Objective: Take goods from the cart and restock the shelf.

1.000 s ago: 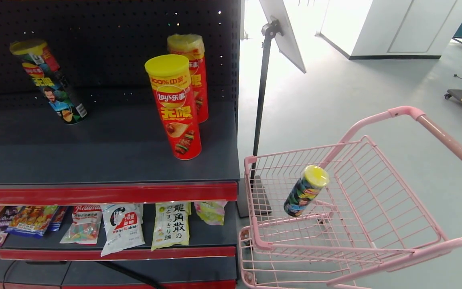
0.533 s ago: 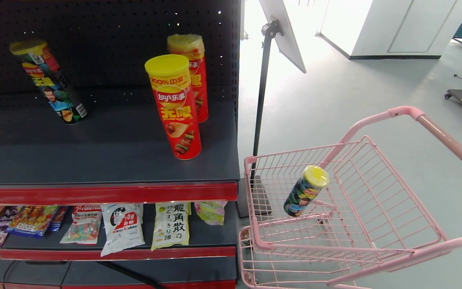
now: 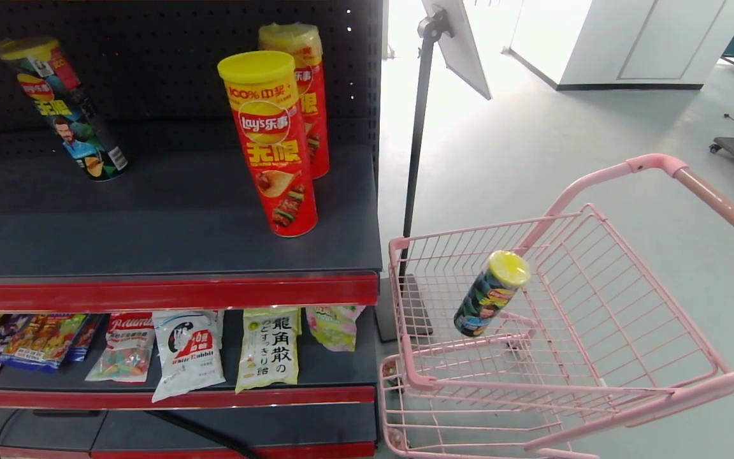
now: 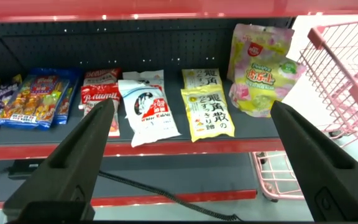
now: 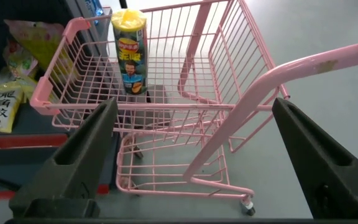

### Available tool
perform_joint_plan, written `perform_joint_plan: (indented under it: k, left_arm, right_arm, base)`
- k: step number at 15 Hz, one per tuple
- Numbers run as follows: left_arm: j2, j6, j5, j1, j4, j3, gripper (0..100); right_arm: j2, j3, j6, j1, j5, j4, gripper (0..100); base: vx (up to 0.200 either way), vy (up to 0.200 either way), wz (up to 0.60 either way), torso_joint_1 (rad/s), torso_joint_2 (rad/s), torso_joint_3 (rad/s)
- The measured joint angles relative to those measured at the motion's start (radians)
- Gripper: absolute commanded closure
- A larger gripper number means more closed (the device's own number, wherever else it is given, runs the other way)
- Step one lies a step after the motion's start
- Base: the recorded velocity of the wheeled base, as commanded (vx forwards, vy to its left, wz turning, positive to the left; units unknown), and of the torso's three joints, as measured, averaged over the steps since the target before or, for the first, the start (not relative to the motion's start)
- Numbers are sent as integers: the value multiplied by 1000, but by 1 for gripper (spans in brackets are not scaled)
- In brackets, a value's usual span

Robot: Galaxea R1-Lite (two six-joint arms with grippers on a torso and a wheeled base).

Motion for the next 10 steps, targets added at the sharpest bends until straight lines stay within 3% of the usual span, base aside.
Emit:
perform_joint_plan:
  k: [10]
  left_arm:
    - [0,0,0,0,0,0,0]
  right_arm:
    - [0,0,0,0,0,0,0]
  base:
    - [0,0,0,-209,525,315]
